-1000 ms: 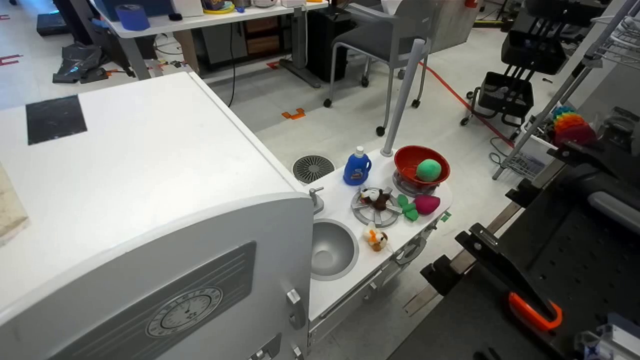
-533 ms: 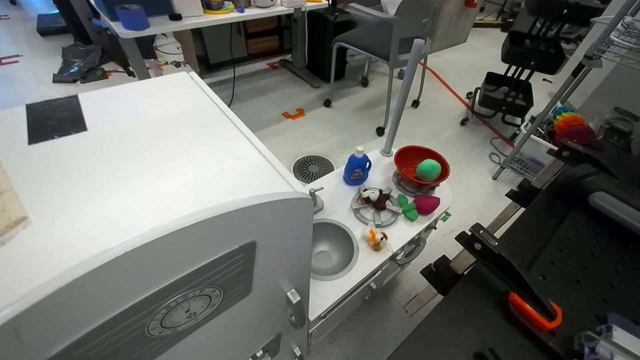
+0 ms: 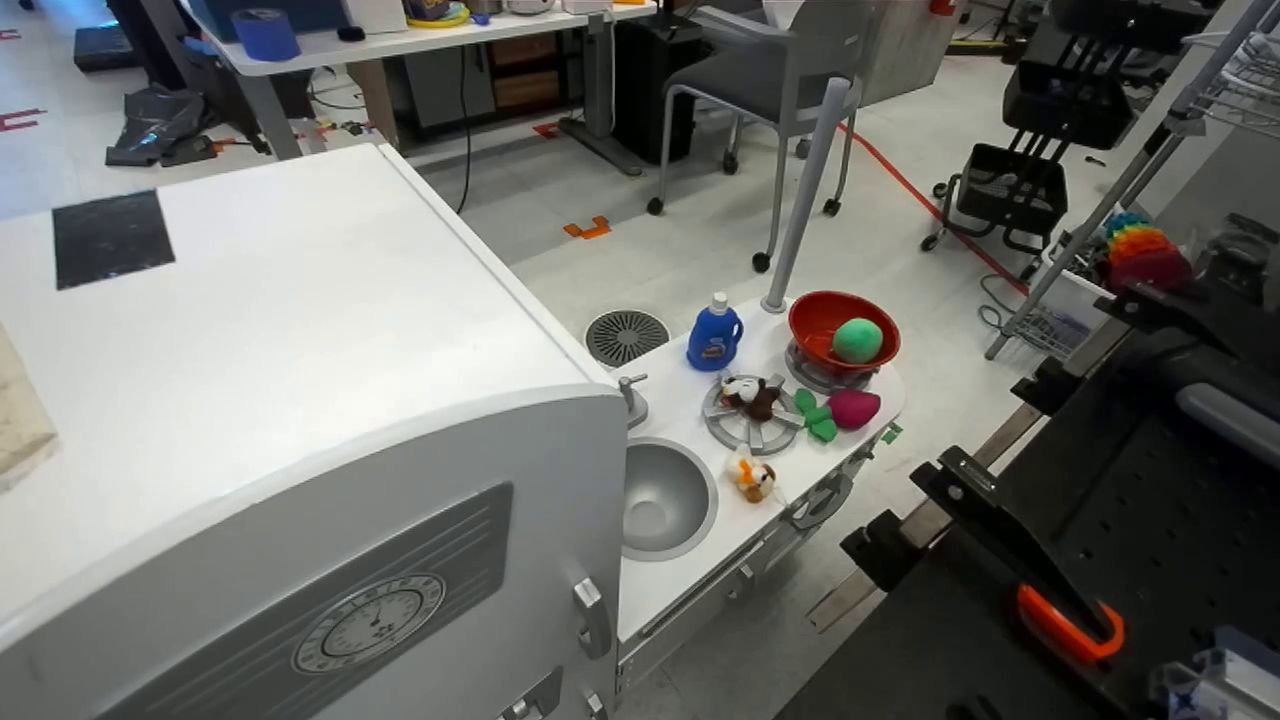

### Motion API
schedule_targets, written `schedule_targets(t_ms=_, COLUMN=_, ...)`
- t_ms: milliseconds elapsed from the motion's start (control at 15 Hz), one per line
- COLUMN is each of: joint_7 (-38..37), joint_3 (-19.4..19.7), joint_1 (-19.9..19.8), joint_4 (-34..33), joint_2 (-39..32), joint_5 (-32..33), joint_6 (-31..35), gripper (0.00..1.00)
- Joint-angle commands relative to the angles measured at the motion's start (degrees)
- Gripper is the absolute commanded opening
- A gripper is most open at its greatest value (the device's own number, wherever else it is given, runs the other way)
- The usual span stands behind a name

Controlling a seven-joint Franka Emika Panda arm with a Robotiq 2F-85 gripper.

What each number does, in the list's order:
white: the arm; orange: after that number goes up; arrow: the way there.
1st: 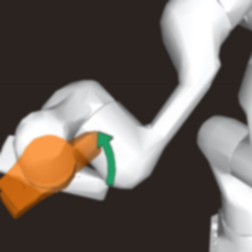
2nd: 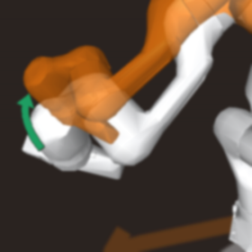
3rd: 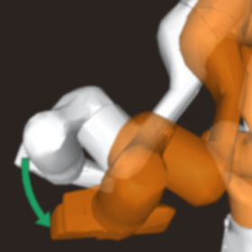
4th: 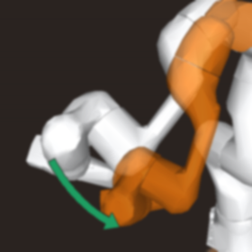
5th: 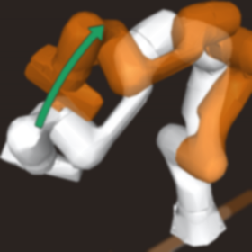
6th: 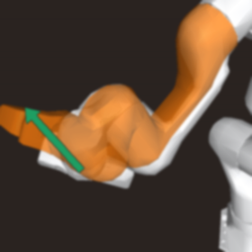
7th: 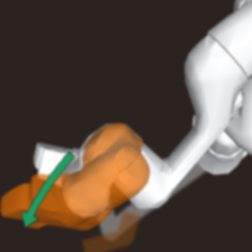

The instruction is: Touch the faucet

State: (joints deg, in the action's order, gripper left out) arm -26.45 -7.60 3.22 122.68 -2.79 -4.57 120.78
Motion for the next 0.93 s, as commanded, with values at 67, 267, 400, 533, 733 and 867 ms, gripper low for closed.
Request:
schedule_targets(t_ms=67, joint_7=-6.5, joint_3=3.7, joint_1=1.9, joint_4=-14.3, joint_2=-18.4, joint_5=5.6, joint_6=2.9, gripper=1.00)
schedule_targets(t_ms=267, joint_7=-5.6, joint_3=5.0, joint_1=2.8, joint_4=-21.9, joint_2=-29.8, joint_5=2.2, joint_6=3.7, gripper=1.00)
schedule_targets(t_ms=400, joint_7=-5.5, joint_3=5.6, joint_1=3.5, joint_4=-25.9, joint_2=-35.8, joint_5=0.5, joint_6=3.4, gripper=1.00)
schedule_targets(t_ms=533, joint_7=-4.7, joint_3=5.5, joint_1=3.9, joint_4=-29.9, joint_2=-41.6, joint_5=-1.2, joint_6=3.4, gripper=1.00)
schedule_targets(t_ms=733, joint_7=-3.9, joint_3=5.8, joint_1=4.2, joint_4=-38.2, joint_2=-51.2, joint_5=-3.3, joint_6=5.5, gripper=1.00)
schedule_targets(t_ms=867, joint_7=-4.0, joint_3=6.4, joint_1=4.6, joint_4=-43.5, joint_2=-56.2, joint_5=-3.5, joint_6=5.6, gripper=1.00)
